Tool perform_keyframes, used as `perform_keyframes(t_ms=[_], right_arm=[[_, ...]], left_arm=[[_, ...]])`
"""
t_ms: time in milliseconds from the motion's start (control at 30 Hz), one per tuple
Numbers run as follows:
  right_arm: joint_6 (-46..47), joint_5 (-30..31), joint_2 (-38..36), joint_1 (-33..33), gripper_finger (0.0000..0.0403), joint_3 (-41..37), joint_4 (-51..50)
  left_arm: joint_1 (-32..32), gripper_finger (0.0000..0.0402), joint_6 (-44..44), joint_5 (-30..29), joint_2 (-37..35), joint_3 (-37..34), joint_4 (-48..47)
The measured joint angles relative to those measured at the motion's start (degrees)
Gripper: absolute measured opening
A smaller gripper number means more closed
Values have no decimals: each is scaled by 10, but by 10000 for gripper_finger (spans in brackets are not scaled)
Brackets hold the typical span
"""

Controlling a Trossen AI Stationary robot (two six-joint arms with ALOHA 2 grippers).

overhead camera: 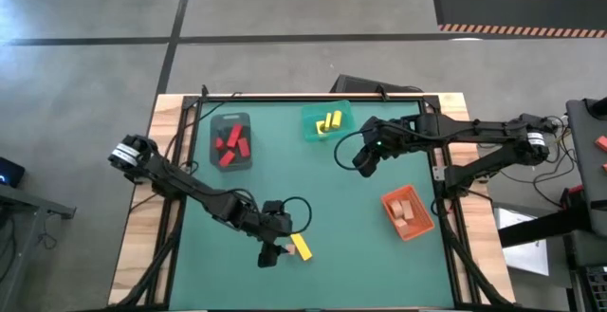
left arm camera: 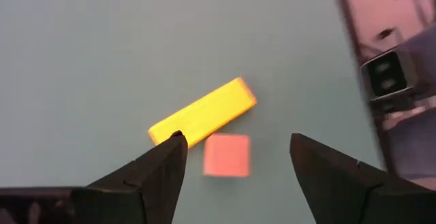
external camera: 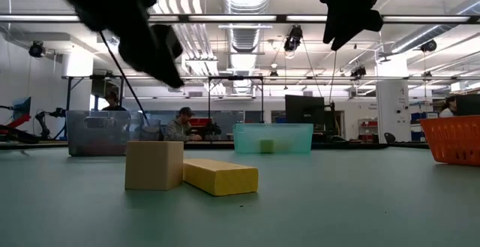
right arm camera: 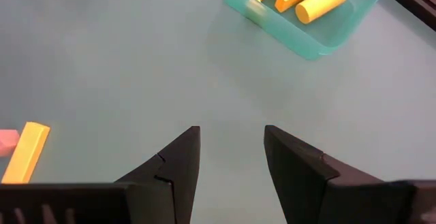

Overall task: Sort & place blocks by color
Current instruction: Put the light brown block into the orange bin

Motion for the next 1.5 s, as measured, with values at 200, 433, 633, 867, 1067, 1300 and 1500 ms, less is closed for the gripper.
perform_keyframes(t_ms=[200,433,633,867,1067,1300,1500], right_arm=[[0,0,0,0,155,0,0],[2,0,0,0,155,0,0],[4,0,0,0,155,0,0],[7,0,0,0,155,0,0],[9,0,0,0,155,0,0],[9,0,0,0,155,0,-1],[9,0,0,0,155,0,-1]], left_arm=[[0,244,21,-19,0,-35,40],[-1,244,21,-25,0,-55,71],[-10,244,22,-48,3,-60,76],[-19,244,19,-66,47,-49,119],[-21,244,19,-65,64,-38,121],[-36,244,18,-56,75,-40,119],[-36,244,18,-70,94,-40,118]])
